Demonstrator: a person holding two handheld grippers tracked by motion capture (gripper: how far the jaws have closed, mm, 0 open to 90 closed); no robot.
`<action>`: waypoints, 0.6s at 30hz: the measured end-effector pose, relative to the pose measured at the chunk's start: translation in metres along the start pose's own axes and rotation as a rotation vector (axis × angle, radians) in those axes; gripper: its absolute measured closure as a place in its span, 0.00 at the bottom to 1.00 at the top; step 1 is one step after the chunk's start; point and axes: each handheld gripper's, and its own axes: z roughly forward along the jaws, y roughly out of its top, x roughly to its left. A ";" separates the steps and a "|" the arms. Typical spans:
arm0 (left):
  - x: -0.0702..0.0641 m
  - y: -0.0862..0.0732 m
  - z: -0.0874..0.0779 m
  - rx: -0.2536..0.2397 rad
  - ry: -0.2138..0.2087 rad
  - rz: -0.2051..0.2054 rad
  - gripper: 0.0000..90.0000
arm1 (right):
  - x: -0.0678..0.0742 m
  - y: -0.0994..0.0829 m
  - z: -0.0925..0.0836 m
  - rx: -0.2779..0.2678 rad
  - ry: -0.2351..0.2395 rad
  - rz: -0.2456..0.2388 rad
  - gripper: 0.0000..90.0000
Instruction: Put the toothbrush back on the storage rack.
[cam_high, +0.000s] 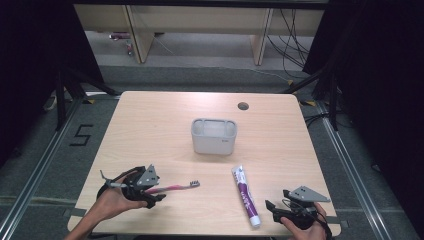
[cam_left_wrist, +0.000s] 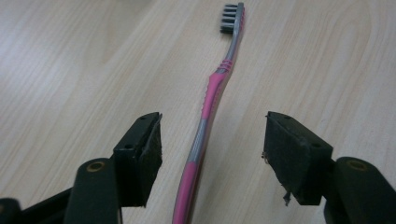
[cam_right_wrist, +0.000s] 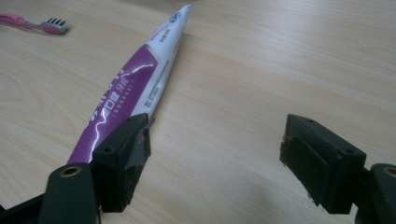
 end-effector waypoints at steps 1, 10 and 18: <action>0.000 0.002 0.003 0.018 -0.002 0.006 0.43 | 0.000 0.000 0.000 0.000 0.000 0.000 0.27; 0.007 0.015 0.016 0.110 -0.029 0.050 0.59 | 0.001 -0.001 -0.001 0.002 0.005 0.029 0.27; 0.012 0.026 0.023 0.180 -0.062 0.091 0.70 | 0.000 -0.001 0.000 -0.003 0.003 0.006 0.27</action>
